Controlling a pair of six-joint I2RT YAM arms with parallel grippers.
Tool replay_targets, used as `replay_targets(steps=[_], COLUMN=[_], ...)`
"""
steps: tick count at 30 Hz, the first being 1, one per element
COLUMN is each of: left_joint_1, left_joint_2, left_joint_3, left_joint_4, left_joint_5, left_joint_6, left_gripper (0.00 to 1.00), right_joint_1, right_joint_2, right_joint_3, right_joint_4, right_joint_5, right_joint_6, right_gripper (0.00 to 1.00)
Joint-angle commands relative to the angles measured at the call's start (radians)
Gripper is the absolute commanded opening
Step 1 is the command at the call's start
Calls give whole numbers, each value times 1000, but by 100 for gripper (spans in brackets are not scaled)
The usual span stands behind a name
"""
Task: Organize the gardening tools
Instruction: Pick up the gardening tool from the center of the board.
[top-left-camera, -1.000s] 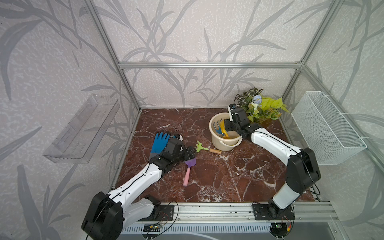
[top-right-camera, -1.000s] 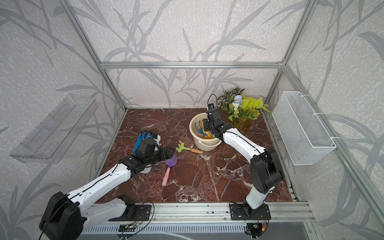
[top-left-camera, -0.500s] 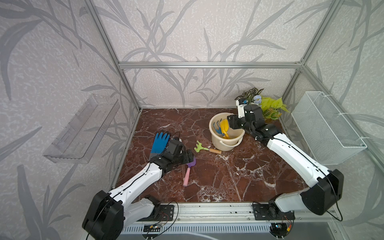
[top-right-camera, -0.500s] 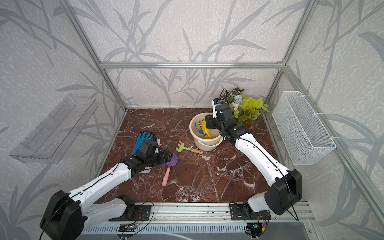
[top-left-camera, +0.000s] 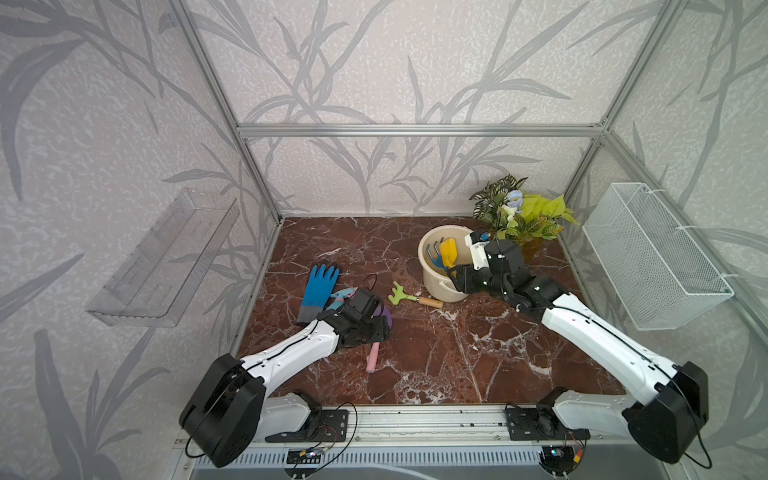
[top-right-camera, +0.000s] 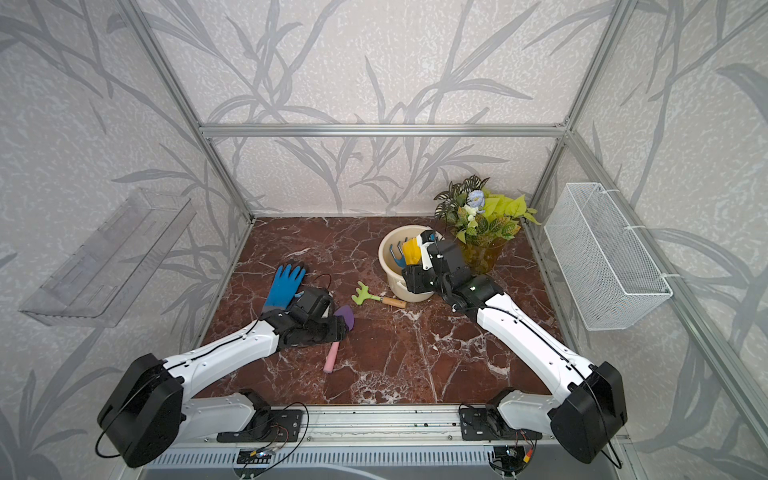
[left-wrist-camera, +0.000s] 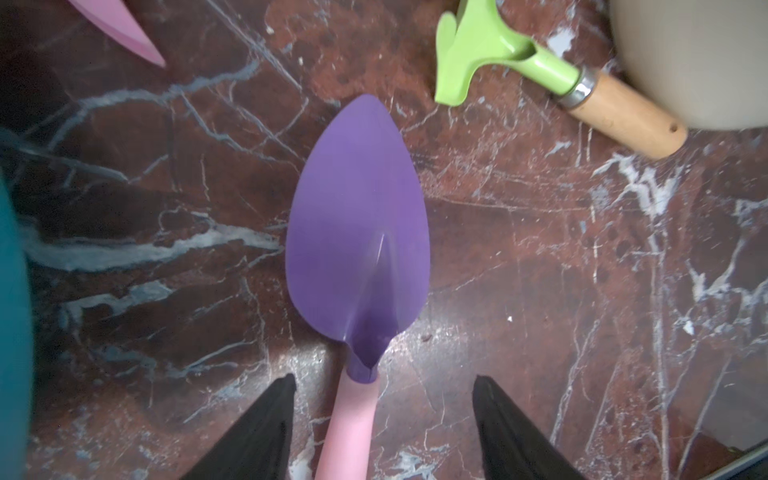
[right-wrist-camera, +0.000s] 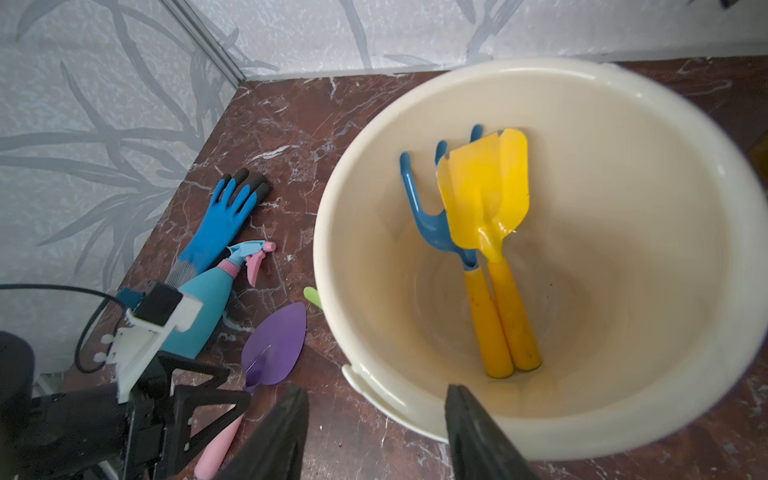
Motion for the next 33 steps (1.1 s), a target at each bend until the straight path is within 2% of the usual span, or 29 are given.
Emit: replay_targets(steps=[1, 6, 14, 23, 33], left_joint_1=[-38, -102, -137, -142, -155], left_joint_2=[37, 122, 169, 179, 131], left_joint_3=[48, 103, 116, 90, 40], left_joint_4=[-55, -116, -131, -116, -148], left_joint_5=[-66, -160, -205, -201, -192], left_joint_6=[14, 11, 6, 1, -30], left_gripper=[68, 63, 58, 50, 50], right_joint_1=[5, 5, 5, 5, 5], right_joint_2=[-55, -98, -133, -149, -176], right_joint_3=[-50, -109, -154, -182, -191], right_joint_4=[-5, 3, 2, 9, -5], right_joint_5=[-5, -5, 0, 8, 38], right_joint_6=[27, 46, 60, 70, 73], right_gripper=[57, 57, 57, 57, 57])
